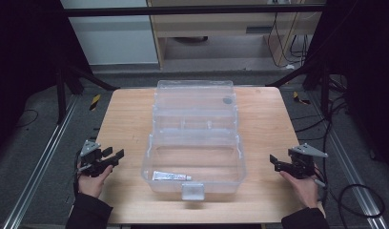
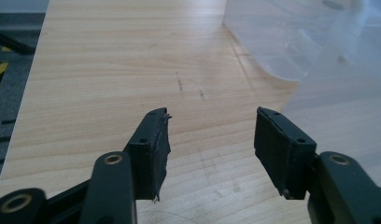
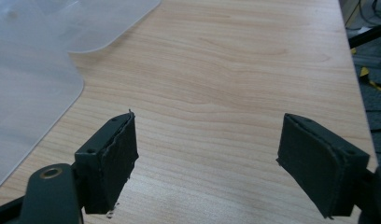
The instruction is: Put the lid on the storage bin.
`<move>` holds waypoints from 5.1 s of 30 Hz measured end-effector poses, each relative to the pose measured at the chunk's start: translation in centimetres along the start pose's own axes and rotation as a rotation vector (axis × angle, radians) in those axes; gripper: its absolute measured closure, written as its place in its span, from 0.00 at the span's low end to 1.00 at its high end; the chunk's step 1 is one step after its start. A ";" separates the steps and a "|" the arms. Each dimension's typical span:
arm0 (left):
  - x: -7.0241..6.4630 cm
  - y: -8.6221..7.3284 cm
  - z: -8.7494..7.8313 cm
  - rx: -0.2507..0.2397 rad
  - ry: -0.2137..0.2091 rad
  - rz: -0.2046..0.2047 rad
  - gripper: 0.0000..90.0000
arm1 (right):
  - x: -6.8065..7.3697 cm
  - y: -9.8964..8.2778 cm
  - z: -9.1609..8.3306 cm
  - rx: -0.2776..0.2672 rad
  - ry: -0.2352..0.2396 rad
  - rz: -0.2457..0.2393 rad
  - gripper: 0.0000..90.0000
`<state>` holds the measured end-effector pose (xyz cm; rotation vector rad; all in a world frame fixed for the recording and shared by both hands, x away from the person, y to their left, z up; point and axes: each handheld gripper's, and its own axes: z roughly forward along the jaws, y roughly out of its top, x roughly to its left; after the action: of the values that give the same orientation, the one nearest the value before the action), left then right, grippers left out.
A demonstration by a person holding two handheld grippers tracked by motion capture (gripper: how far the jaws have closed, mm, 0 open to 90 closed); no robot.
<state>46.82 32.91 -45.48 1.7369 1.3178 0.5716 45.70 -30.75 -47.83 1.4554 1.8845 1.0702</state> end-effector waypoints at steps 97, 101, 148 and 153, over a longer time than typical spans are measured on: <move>-1.7 2.4 -2.1 0.006 -0.072 0.141 0.53 | 22.9 7.9 0.0 0.368 0.723 -0.715 0.60; -1.7 2.6 -2.2 0.004 -0.079 0.145 0.53 | 22.6 7.5 0.4 0.396 0.720 -0.708 0.62; -9.9 18.1 1.7 0.058 -0.421 0.647 0.51 | 23.0 7.0 1.7 0.481 0.767 -0.687 0.76; -11.0 19.0 2.7 0.076 -0.440 0.722 0.51 | 23.0 7.0 1.7 0.480 0.770 -0.691 0.76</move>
<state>55.39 20.34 -29.47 2.2380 0.3897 0.4836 44.34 -7.51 -41.53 0.4492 3.0279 0.9105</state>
